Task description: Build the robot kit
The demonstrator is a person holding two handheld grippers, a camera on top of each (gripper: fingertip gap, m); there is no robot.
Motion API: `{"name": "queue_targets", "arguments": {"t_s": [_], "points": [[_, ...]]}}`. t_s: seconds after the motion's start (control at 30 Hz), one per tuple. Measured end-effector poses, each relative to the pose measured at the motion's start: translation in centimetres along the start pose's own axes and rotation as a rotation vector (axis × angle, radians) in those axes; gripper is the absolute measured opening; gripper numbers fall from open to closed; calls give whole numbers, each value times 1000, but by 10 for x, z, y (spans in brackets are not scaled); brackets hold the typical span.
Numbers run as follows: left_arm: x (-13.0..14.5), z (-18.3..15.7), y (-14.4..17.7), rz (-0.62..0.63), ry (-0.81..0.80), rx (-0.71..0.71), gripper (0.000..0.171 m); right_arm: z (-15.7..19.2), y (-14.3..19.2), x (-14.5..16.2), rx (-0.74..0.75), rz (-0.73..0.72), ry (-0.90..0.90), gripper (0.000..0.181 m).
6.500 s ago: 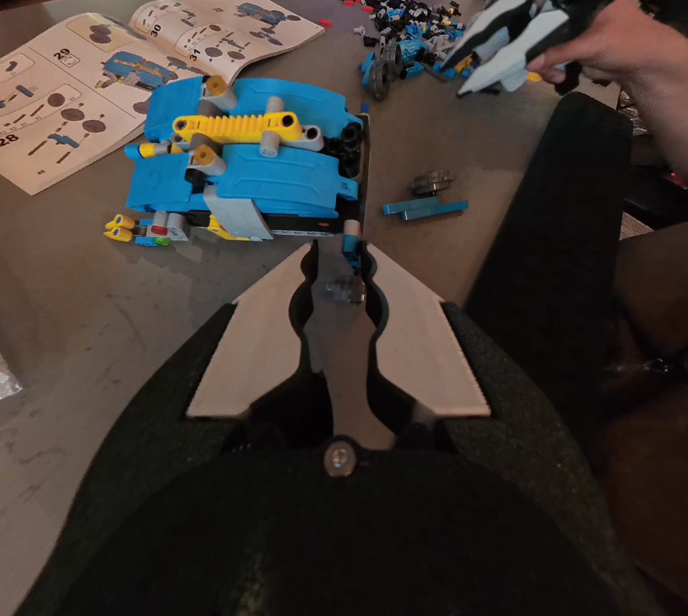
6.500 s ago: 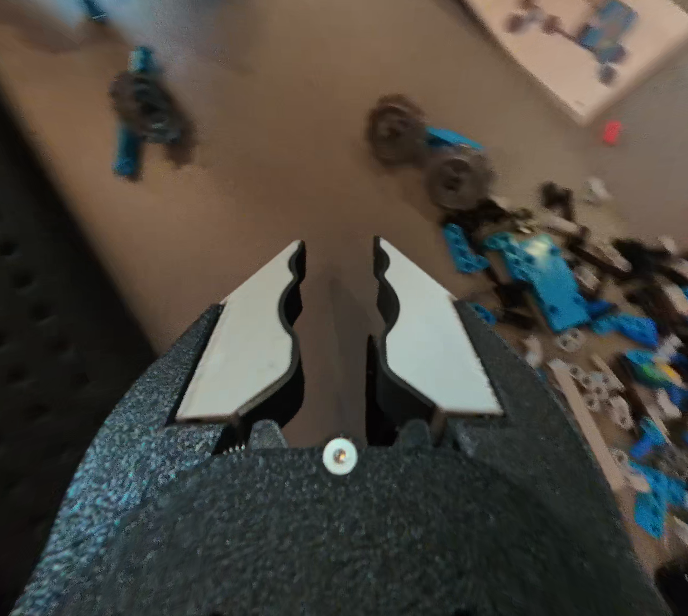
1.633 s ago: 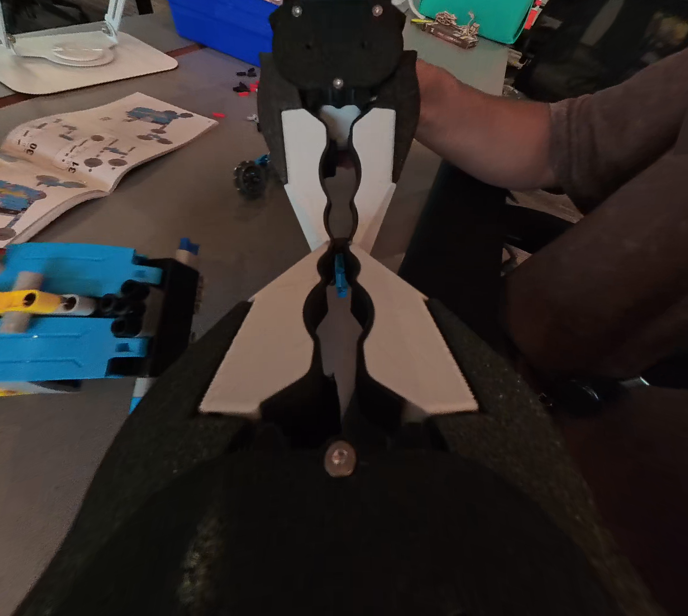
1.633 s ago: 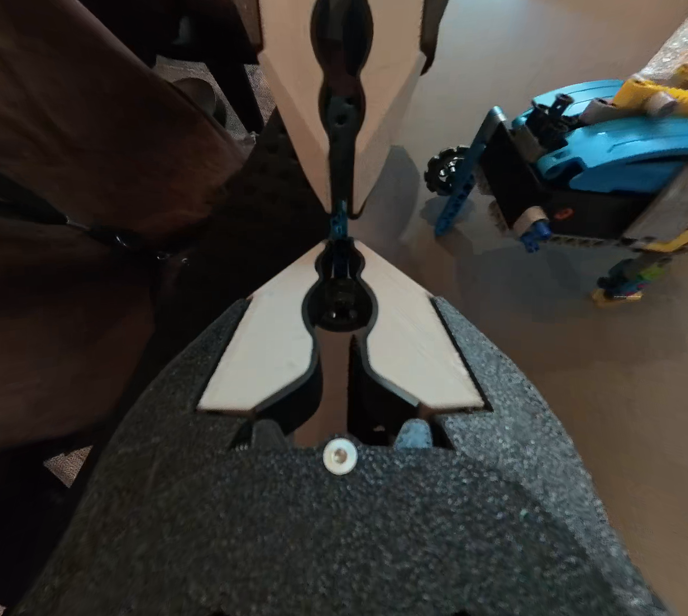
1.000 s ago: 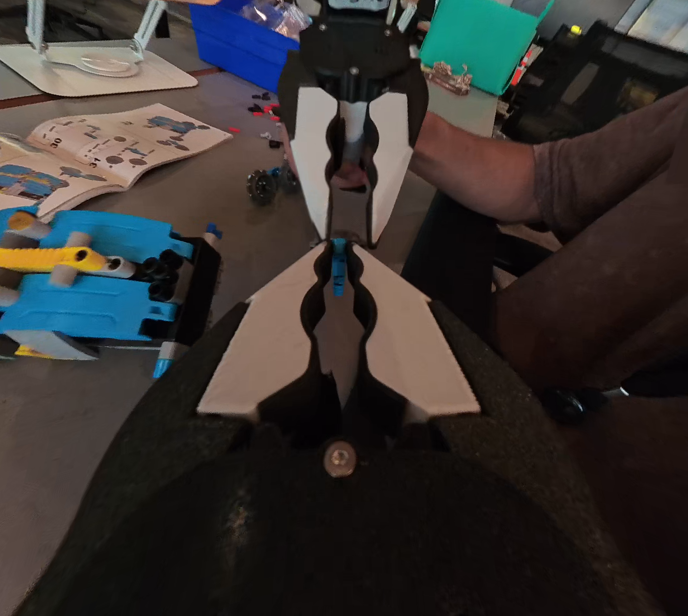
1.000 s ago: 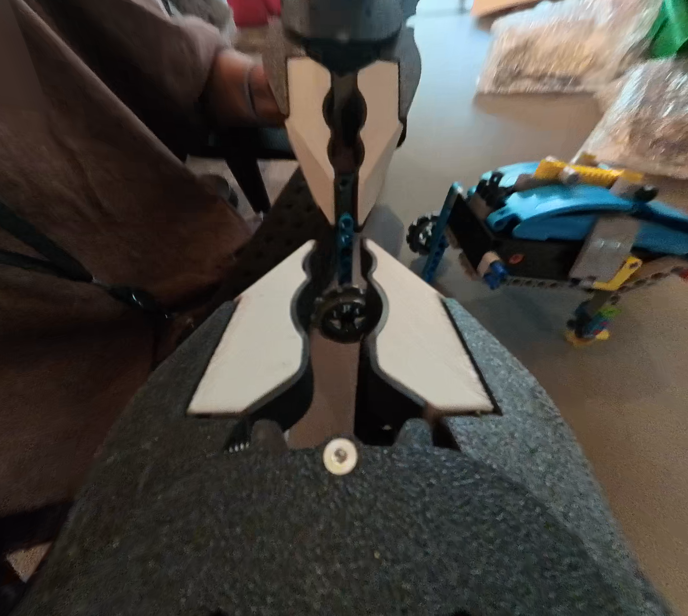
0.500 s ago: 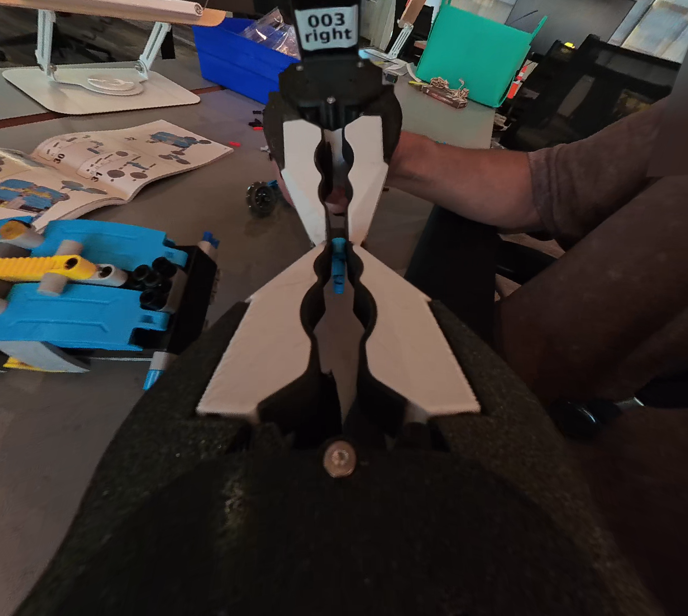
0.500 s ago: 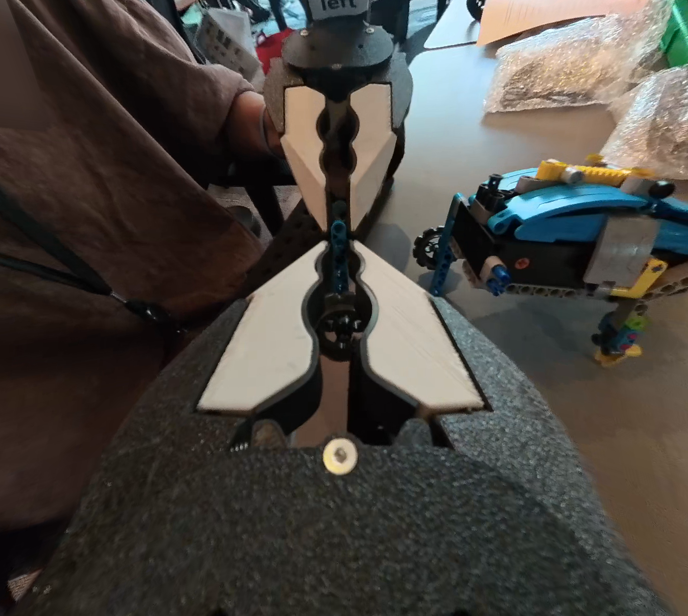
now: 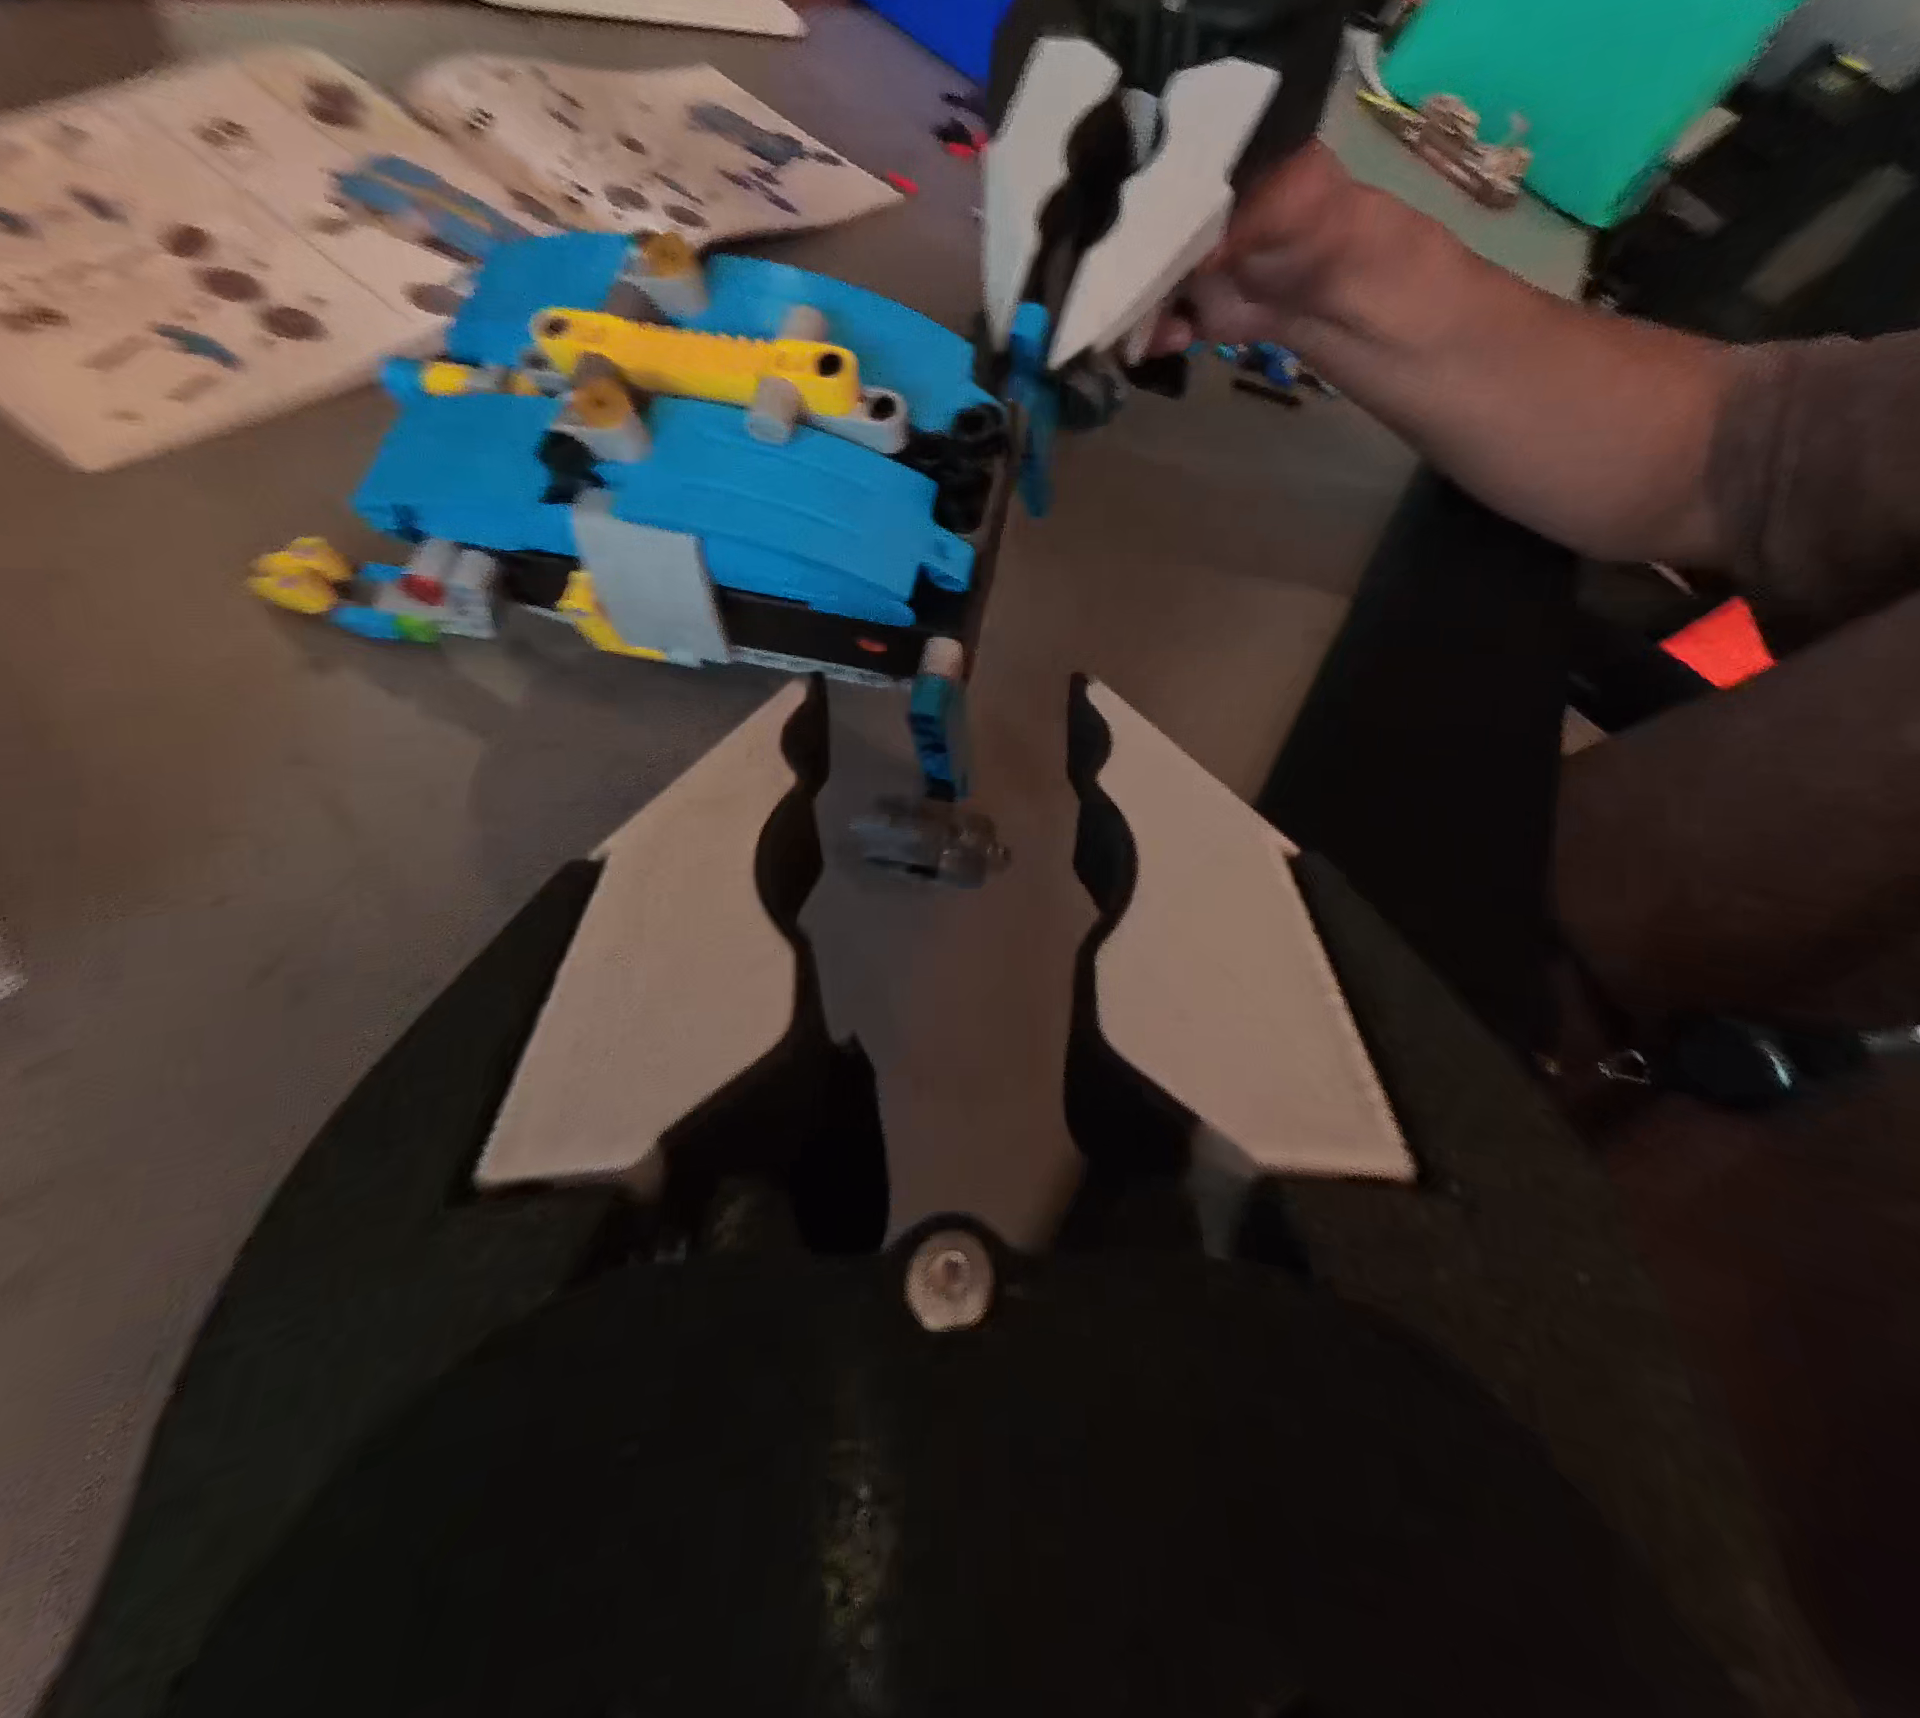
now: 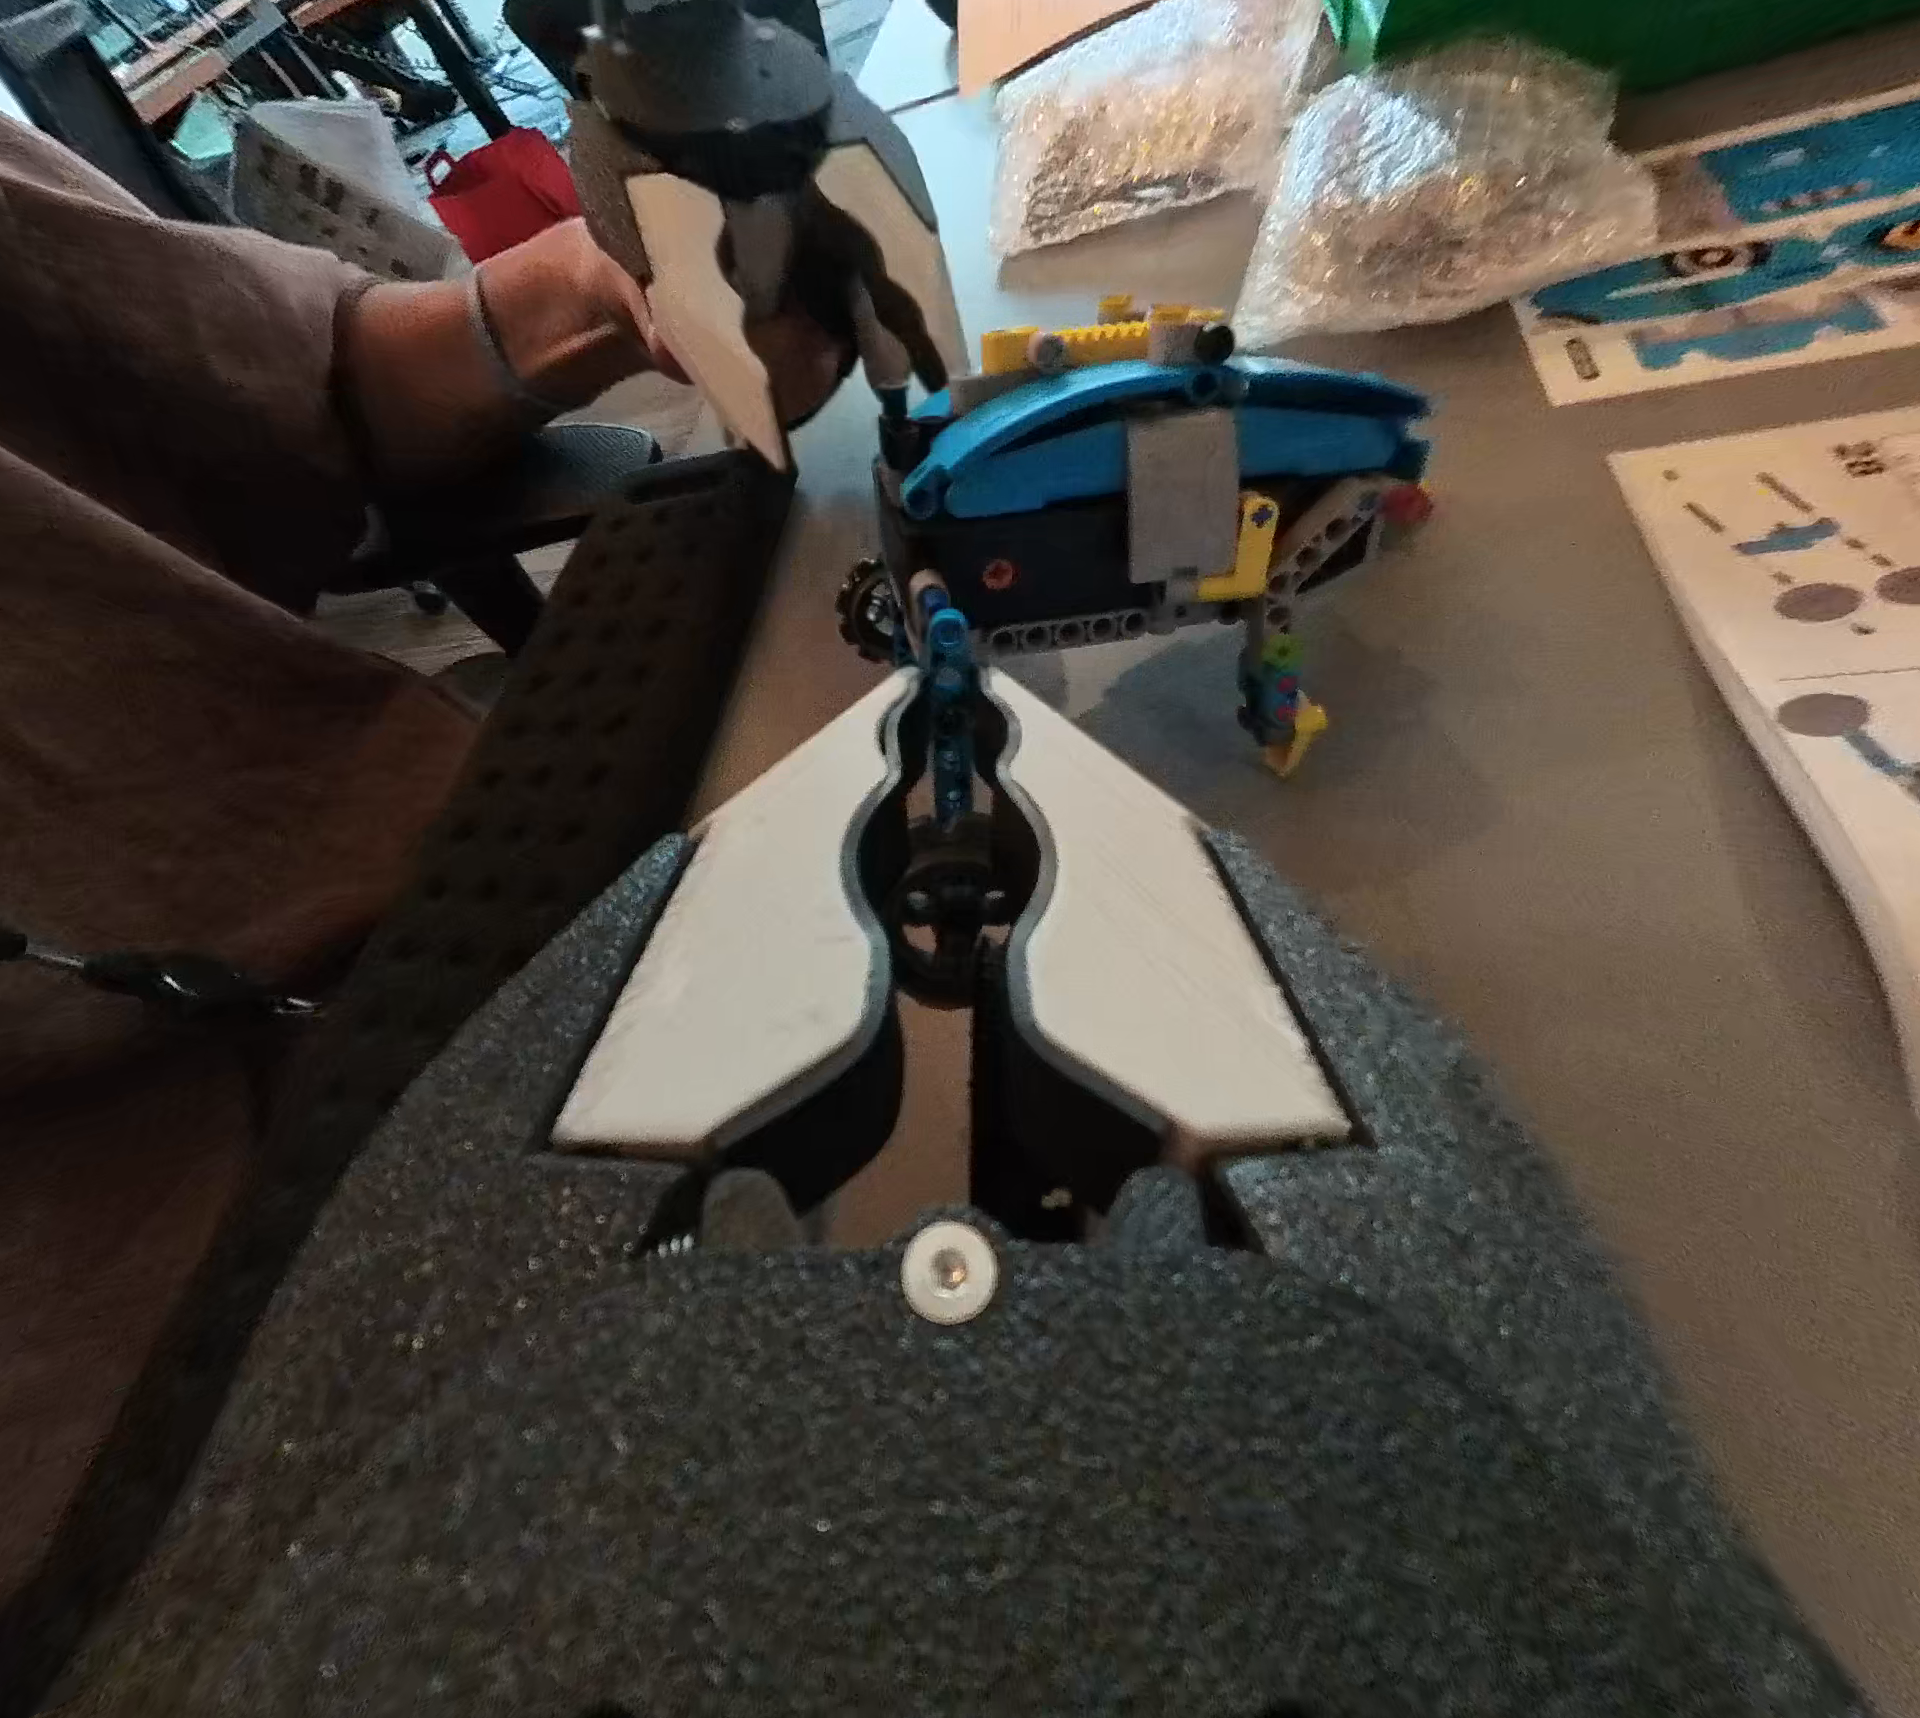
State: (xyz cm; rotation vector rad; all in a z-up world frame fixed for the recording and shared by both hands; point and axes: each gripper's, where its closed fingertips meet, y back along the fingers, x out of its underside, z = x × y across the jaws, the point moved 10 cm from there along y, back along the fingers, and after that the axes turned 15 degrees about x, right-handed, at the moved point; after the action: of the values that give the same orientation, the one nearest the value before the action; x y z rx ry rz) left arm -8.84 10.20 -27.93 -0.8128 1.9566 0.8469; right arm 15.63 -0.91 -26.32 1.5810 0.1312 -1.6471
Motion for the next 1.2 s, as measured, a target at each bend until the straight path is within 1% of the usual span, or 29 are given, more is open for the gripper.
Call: {"name": "queue_targets", "arguments": {"t_s": [0.03, 0.1, 0.13, 0.2, 0.27, 0.33, 0.5, 0.53, 0.63, 0.7, 0.77, 0.83, 0.87, 0.93, 1.0, 1.03, 1.1, 1.2], "points": [[1, 3, -7, 23, 9, 33, 40, -1, -5, 1, -18, 11, -11, 8], [3, 7, -18, 90, 5, 39, 37, -1, -11, 3, -46, 14, -26, 8], [3, 8, -21, 99, -9, 33, 33, 0, -13, 3, -56, 15, -27, 8], [2, 12, -24, 89, -35, 11, 20, 0, -13, 2, -62, 16, -19, 8], [4, 15, -25, 60, -29, 51, 10, -4, -12, 2, -72, 1, -29, 8], [4, 17, -24, 51, -50, 70, 9, -7, -14, 3, -91, -2, -43, 8], [-1, 21, -24, 93, -109, 123, 5, -12, -16, 2, -112, -16, -40, 8], [-2, 19, -25, 118, -135, 121, 5, -12, -16, 2, -108, -25, -32, 8], [-10, 8, -24, 271, -242, 81, 5, -7, -17, 3, -135, 52, 46, 7], [-18, 4, -23, 349, -292, 55, 5, -3, -18, 0, -155, 108, 105, 8], [-23, 3, -21, 383, -304, 59, 5, -2, -20, -3, -181, 124, 118, 7], [-23, 4, -23, 412, -306, 51, 5, -3, -22, -1, -175, 140, 117, 7], [-22, 4, -25, 419, -301, 54, 5, -3, -24, 3, -178, 160, 119, 8], [-22, 4, -25, 417, -303, 54, 5, -1, -23, 3, -187, 155, 117, 7], [-23, 5, -25, 420, -297, 50, 4, -1, -23, 2, -152, 161, 147, 7], [-23, 5, -25, 419, -291, 51, 4, 1, -23, 0, -142, 167, 169, 6], [-23, 5, -25, 410, -281, 53, 4, 6, -22, -3, -78, 157, 244, 6], [-22, 4, -26, 412, -275, 63, 4, 12, -21, -5, -44, 174, 317, 7]]}}
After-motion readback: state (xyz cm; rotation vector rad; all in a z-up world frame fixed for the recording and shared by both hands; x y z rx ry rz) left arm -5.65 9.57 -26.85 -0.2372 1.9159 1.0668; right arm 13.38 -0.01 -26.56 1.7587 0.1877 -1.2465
